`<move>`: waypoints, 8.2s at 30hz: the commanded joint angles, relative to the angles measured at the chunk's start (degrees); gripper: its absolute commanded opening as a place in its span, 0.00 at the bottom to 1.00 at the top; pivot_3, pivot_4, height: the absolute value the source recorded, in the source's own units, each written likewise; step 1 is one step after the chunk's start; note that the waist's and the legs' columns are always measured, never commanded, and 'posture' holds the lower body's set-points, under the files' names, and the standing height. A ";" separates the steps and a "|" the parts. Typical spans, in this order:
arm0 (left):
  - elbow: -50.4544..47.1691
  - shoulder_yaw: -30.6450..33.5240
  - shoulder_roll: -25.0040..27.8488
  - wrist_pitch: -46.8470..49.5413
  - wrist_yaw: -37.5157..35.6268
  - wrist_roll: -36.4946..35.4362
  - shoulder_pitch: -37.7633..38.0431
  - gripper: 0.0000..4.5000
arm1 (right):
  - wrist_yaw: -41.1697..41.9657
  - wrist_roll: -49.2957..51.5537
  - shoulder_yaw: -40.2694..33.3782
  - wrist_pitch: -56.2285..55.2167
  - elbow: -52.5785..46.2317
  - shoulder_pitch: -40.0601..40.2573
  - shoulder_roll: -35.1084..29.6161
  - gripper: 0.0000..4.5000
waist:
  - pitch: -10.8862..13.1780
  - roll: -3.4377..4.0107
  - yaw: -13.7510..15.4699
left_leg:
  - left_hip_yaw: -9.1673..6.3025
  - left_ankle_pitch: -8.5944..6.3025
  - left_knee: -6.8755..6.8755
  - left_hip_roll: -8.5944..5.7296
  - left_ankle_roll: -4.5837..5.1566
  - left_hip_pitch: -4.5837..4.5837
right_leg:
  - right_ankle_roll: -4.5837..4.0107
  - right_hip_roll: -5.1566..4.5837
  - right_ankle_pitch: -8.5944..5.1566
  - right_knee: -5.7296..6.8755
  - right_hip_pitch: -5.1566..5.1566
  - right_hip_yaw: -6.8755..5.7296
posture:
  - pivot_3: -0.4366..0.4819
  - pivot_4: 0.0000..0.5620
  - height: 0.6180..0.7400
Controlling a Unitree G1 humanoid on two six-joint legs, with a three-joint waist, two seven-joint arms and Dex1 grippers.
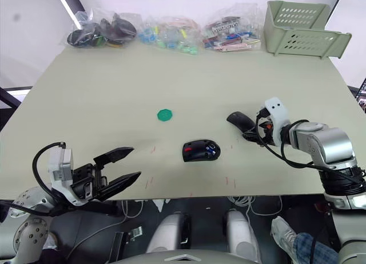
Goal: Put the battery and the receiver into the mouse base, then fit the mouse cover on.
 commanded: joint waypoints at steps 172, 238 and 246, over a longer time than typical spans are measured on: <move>9.46 5.40 4.96 -6.41 -13.01 -4.32 0.45 1.00 | 40.48 -21.16 32.56 -17.34 1.99 -24.03 2.66 0.59 | 0.27 -0.02 0.01 | 0.02 0.03 -0.34 0.04 -0.03 -0.16 | -0.17 -0.03 0.04 0.20 -0.50 0.04 | 0.48 0.27 1.00; 10.08 4.21 3.69 -6.50 -13.22 -3.18 -1.11 1.00 | 39.04 -20.20 29.70 -14.31 -0.25 -23.45 5.48 0.99 | 0.27 -0.03 -0.05 | 0.03 0.03 -0.33 0.03 -0.04 -0.08 | -0.17 0.01 0.04 0.30 -0.48 0.03 | 0.48 0.27 1.00; 9.90 4.27 3.28 -6.82 -12.79 -3.00 -0.89 1.00 | 35.26 -14.38 21.60 -10.49 -4.55 -20.64 5.78 0.99 | 0.26 -0.04 -0.02 | 0.03 0.03 -0.33 0.04 -0.04 -0.08 | -0.16 0.01 0.04 0.30 -0.47 0.03 | 0.48 0.27 1.00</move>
